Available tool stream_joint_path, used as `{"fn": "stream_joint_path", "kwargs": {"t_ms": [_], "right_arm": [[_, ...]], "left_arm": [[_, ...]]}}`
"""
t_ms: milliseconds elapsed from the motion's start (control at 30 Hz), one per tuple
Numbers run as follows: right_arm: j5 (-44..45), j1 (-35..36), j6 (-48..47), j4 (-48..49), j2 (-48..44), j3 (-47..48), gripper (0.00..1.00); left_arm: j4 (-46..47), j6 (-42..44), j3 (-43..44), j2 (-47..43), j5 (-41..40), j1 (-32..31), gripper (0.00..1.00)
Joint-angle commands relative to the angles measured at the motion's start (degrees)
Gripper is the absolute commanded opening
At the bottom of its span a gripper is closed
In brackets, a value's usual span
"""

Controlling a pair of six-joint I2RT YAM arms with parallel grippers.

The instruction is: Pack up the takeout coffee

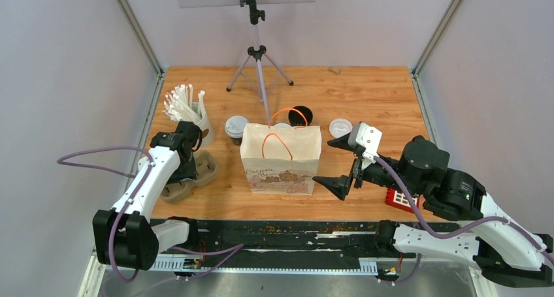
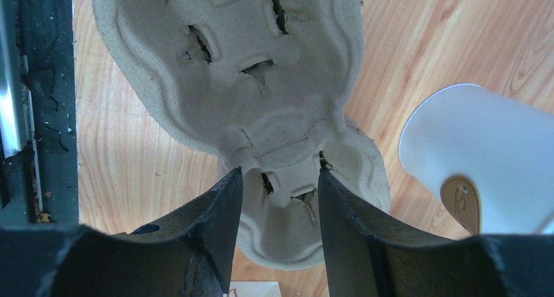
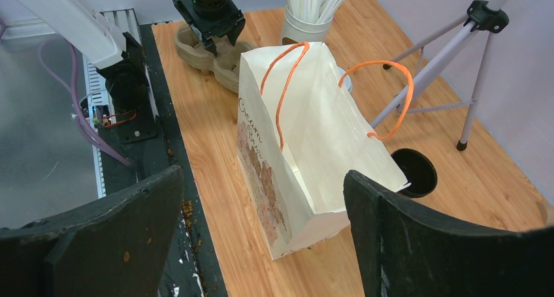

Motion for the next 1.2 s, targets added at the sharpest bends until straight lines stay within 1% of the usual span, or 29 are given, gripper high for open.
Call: {"fn": "stream_joint_path", "kwargs": {"t_ms": [0, 100, 300, 533, 733, 967, 1167], "right_arm": [[0.94, 0.15, -0.75, 0.5, -0.92, 0.71, 0.92], [1.13, 0.17, -0.96, 0.52, -0.56, 0.51, 0.92], [0.56, 0.2, -0.52, 0.69, 0.25, 0.37, 0.92], [0.7, 0.17, -1.13, 0.79, 1.77, 0.55, 0.92], [0.52, 0.16, -1.08, 0.79, 1.81, 0.28, 0.92], [0.4, 0.17, -1.63, 0.28, 2.35, -0.2, 0.92], [0.03, 0.16, -1.83, 0.04, 2.68, -0.52, 0.93]], "left_arm": [[-1.57, -10.42, 1.06, 0.43, -1.31, 0.5, 0.54], [-1.29, -10.48, 0.55, 0.63, -2.42, 0.93, 0.55], [0.96, -9.28, -1.51, 0.72, -1.92, 2.48, 0.57], [1.92, -7.71, -0.3, 3.03, -1.5, 3.32, 0.57], [0.13, -9.49, 0.58, 3.73, -1.29, 3.45, 0.51], [-0.4, -10.67, 1.11, 2.99, -0.37, 3.53, 0.41], [-2.58, -11.68, 2.97, 0.9, -0.38, 3.56, 0.37]]}}
